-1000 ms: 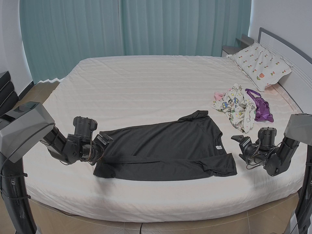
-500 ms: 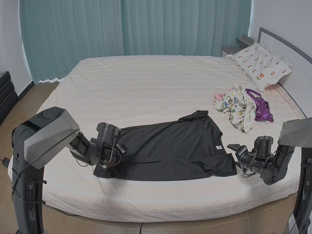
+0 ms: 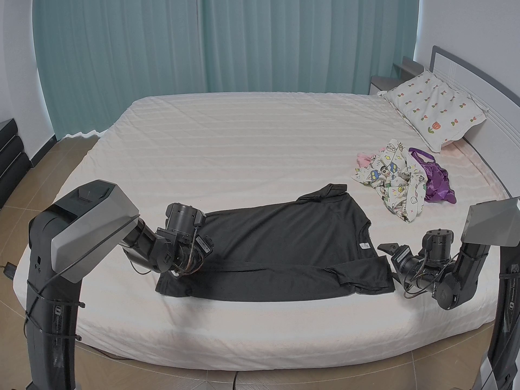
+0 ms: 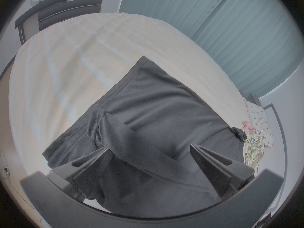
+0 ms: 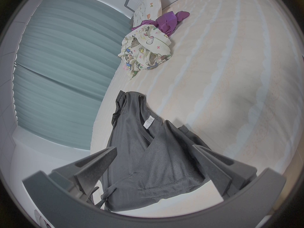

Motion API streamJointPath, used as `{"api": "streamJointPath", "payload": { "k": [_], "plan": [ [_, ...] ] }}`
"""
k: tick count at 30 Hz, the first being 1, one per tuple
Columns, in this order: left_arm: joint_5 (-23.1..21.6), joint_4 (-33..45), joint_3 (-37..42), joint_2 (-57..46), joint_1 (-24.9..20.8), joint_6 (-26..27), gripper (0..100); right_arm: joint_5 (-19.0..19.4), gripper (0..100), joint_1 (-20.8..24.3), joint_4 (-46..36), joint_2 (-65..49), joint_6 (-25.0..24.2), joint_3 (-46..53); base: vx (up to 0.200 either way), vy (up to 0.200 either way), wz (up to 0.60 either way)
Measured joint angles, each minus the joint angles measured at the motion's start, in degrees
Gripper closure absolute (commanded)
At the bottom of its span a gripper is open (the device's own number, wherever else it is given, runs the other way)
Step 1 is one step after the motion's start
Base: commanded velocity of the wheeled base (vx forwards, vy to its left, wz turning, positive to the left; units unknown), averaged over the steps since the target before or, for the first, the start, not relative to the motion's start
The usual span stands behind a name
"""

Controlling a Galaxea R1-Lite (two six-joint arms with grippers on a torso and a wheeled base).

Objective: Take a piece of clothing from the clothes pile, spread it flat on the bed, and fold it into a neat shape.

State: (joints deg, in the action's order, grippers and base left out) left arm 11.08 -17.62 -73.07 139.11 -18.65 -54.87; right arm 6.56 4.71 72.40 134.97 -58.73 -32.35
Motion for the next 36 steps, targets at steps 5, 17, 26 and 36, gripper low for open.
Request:
{"api": "streamJointPath", "payload": {
  "k": [5,17,26,36],
  "plan": [
    [0.4,0.0,-5.0,1.6,1.0,0.1,0,0.0,0,0.0,0.0,0.1,0.0,0.0,0.0,0.0,0.0],
    [1.9,-0.1,-12.7,4.2,7.2,0.3,0,-0.1,0,0.0,3.2,0.9,0.1,0.4,0.0,0.0,0.0],
    [-5.7,1.5,-6.9,0.1,10.4,4.2,0,0.0,0,0.0,3.3,1.1,0.2,0.7,0.0,0.0,0.0],
    [-17.0,-7.8,10.4,-5.0,13.1,18.4,0,0.0,0,0.0,3.3,1.2,0.2,0.8,0.0,0.0,0.0]
  ]
}}
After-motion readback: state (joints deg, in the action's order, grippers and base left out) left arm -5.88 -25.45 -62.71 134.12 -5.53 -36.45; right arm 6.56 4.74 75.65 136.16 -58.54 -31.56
